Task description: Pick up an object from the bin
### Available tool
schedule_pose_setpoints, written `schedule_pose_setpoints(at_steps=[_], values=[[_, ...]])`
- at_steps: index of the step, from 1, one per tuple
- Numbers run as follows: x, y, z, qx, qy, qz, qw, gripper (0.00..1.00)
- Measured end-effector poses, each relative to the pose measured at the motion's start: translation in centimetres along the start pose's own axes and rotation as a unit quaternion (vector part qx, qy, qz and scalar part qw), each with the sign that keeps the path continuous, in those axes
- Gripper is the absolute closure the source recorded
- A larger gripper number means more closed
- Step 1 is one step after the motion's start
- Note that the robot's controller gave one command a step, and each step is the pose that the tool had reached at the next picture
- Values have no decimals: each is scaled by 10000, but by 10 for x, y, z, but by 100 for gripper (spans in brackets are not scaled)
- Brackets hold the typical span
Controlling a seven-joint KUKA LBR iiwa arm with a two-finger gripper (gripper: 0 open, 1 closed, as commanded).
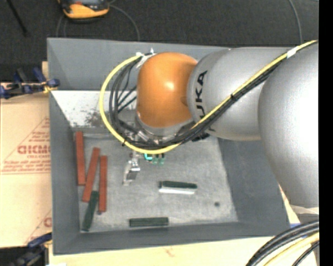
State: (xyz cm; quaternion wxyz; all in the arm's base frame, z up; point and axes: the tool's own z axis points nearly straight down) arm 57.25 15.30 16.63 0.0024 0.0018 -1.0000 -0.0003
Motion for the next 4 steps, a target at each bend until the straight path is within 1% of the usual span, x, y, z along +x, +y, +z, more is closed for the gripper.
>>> schedule_pose_setpoints(at_steps=[1,2,3,4], values=[[-2,-1,-5,-6,-39,19,10000,0],[-13,29,26,7,-67,-1355,9908,0],[-59,46,41,11,-65,-2863,9581,0],[-43,38,27,12,-36,-4011,9160,0]])
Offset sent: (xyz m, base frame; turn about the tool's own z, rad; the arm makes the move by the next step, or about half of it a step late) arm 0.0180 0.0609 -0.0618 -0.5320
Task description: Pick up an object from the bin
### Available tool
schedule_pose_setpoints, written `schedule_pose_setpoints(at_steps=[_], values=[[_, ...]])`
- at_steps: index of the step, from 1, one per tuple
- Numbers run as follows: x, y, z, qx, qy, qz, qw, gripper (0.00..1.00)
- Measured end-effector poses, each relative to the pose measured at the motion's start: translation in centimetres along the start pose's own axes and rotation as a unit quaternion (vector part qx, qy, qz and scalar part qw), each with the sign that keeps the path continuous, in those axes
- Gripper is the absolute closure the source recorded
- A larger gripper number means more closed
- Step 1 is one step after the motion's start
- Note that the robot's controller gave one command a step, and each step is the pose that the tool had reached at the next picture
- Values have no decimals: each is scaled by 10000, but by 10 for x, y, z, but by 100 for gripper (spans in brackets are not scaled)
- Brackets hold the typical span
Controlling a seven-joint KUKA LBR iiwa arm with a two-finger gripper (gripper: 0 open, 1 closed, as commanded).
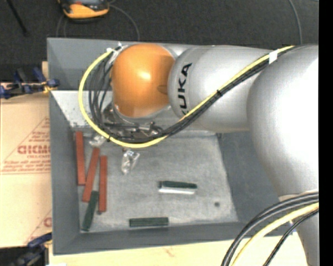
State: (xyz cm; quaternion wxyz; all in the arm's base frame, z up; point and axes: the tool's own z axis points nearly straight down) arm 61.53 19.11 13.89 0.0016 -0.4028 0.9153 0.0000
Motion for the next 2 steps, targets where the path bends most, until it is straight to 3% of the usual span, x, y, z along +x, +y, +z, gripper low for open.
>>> schedule_pose_setpoints(at_steps=[1,2], values=[[-9,13,44,11,-11,-1812,9834,0],[-18,1,59,18,-12,-2130,9771,100]])
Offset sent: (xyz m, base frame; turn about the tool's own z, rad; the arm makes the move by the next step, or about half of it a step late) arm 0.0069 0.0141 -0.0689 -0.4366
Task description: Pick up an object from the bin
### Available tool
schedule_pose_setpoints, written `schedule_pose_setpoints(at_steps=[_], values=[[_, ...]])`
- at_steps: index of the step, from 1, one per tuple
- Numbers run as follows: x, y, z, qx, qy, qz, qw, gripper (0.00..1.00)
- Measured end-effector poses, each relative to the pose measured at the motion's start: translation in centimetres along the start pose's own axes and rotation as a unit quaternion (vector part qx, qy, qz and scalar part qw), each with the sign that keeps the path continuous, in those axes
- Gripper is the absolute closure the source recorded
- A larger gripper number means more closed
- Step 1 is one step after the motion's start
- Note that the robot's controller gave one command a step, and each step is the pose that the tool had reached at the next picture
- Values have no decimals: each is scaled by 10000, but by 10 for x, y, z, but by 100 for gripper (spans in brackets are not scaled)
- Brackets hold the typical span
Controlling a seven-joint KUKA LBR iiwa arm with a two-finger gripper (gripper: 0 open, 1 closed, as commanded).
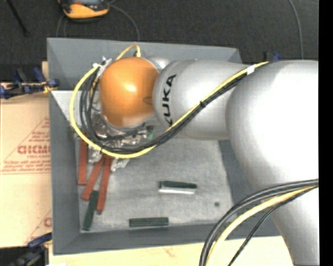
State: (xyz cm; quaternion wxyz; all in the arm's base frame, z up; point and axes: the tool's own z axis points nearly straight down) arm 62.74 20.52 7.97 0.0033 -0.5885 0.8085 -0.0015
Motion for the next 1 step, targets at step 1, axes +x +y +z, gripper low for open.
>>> schedule_pose_setpoints(at_steps=[1], values=[[0,0,0,0,0,1,10000,100]])
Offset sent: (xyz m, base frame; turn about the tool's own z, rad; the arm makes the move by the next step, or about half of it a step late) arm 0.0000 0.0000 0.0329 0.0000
